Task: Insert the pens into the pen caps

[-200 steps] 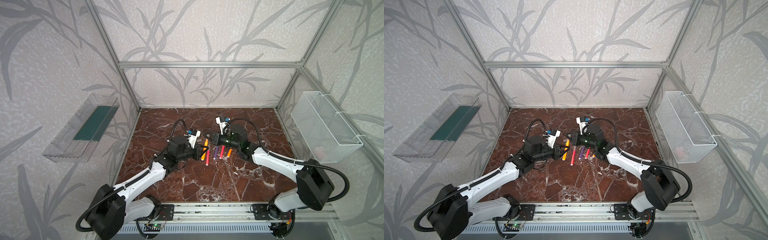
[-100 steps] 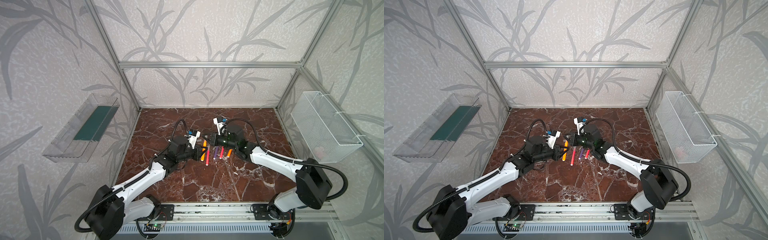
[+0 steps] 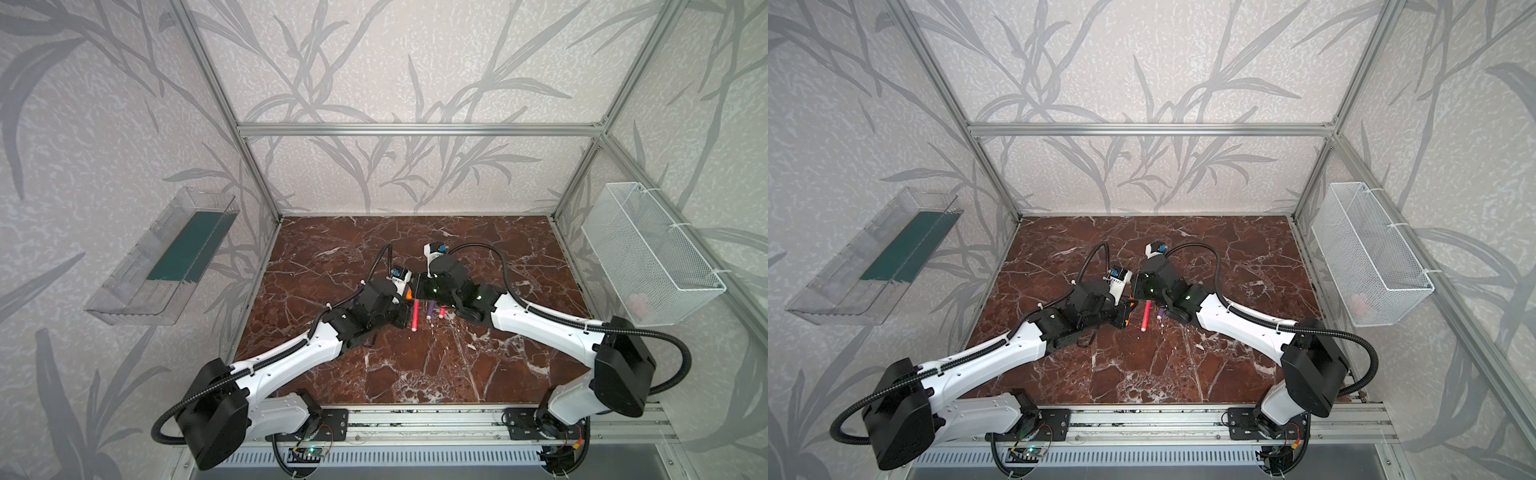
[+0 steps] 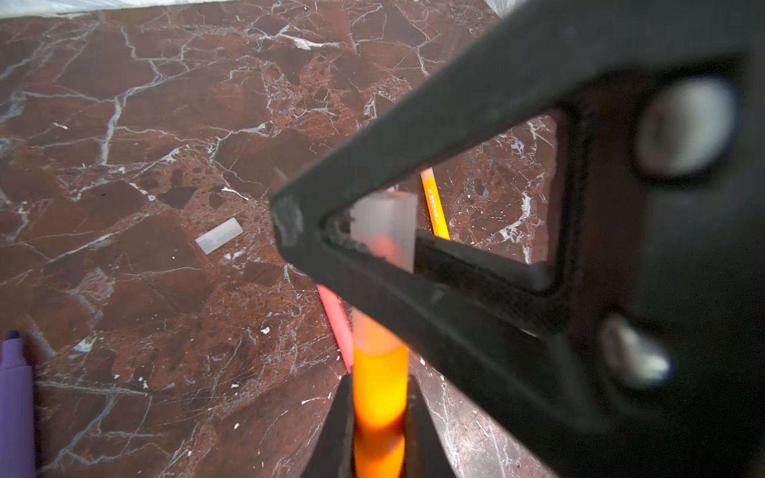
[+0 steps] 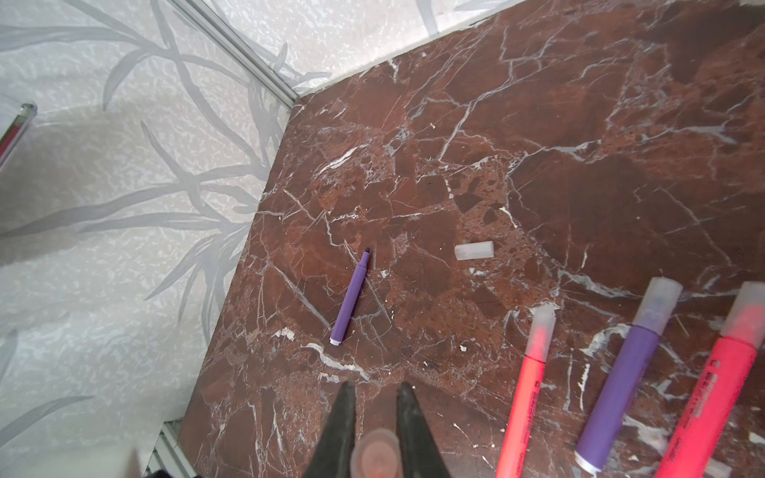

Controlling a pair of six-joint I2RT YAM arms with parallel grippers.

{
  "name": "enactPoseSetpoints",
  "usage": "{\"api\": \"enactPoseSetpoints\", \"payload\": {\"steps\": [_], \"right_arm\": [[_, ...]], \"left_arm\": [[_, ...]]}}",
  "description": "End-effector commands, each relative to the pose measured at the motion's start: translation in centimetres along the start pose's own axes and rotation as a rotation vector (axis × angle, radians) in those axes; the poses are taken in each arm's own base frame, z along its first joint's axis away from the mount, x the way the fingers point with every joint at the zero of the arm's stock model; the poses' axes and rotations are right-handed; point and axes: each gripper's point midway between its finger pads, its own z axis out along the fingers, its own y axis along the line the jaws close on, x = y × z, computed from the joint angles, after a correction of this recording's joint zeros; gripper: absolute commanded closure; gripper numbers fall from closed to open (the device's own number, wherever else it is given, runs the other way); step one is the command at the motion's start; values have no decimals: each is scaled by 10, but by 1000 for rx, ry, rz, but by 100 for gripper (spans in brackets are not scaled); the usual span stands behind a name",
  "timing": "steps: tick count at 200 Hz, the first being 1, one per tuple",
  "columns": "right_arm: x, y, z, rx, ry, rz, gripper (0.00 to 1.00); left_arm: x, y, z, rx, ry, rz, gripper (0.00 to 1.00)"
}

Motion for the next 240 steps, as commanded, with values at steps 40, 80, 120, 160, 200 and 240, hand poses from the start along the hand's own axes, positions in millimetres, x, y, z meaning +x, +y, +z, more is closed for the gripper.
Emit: {"api": "enactPoseSetpoints", "payload": {"steps": [40, 80, 120, 160, 200, 240], "right_arm": [[70, -17, 9, 60, 164, -15, 100], [93, -15, 14, 60, 213, -51, 100], [105, -19, 14, 81, 201, -31, 100], [109, -13, 5, 77, 162, -28, 100], [100, -10, 3, 84, 129, -38, 100], [75, -4, -4, 89, 41, -49, 98]], "left_arm": [[-58, 24, -11, -136, -199, -37, 100], [-68, 22, -16, -44, -219, -113, 100], [-71, 31, -18, 1, -237, -187, 100], [-73, 29, -23, 18, -244, -189, 100], [-67, 22, -21, 55, -242, -155, 100], [-58, 15, -20, 50, -228, -116, 100]]}}
